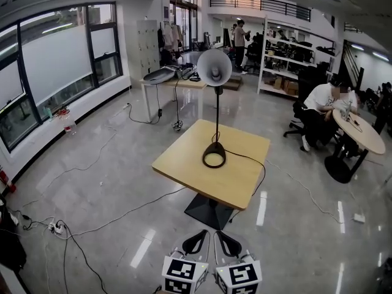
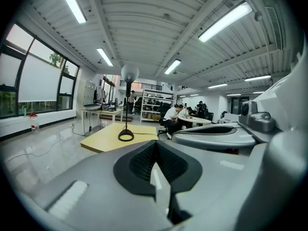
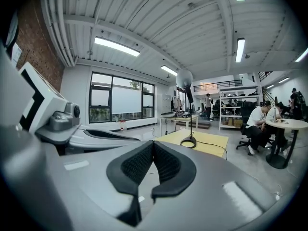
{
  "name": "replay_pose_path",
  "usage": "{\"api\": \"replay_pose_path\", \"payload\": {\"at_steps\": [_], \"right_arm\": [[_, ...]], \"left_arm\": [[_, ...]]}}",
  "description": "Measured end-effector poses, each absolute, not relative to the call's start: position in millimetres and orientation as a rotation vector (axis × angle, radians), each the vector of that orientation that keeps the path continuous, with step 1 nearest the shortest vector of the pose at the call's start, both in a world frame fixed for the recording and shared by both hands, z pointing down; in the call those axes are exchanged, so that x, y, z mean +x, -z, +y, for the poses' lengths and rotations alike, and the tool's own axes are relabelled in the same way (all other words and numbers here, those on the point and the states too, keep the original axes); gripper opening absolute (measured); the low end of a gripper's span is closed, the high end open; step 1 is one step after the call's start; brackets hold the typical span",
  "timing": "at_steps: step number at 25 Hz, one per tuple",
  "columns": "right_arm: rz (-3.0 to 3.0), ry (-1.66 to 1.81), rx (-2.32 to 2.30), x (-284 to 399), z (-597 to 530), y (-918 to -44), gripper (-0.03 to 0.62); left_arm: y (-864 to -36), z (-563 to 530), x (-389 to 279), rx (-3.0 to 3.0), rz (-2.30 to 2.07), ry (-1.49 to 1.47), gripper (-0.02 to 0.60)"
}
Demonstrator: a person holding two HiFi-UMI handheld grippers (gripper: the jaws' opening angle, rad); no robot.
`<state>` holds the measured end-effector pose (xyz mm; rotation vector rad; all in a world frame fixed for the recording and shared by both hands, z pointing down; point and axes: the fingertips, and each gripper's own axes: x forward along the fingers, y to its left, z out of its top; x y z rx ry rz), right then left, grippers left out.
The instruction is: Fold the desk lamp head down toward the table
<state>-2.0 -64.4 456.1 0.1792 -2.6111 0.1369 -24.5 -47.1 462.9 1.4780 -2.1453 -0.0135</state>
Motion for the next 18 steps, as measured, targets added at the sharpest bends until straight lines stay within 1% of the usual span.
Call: {"api": "replay_pose_path", "payload": {"at_steps": [8, 18], "right_arm": [[-2.582, -0.146, 0.191, 9.2, -63.7, -460.6, 0.006], [-2.616, -0.133, 0.191, -7.0, -68.8, -463.2, 0.006]], "left_arm": [[-464.9, -48.1, -9.8, 1.484, -2.112, 0.021, 0.014], [-463.8, -52.9, -30.9, 1.494, -2.161, 0.006, 0.014]]}}
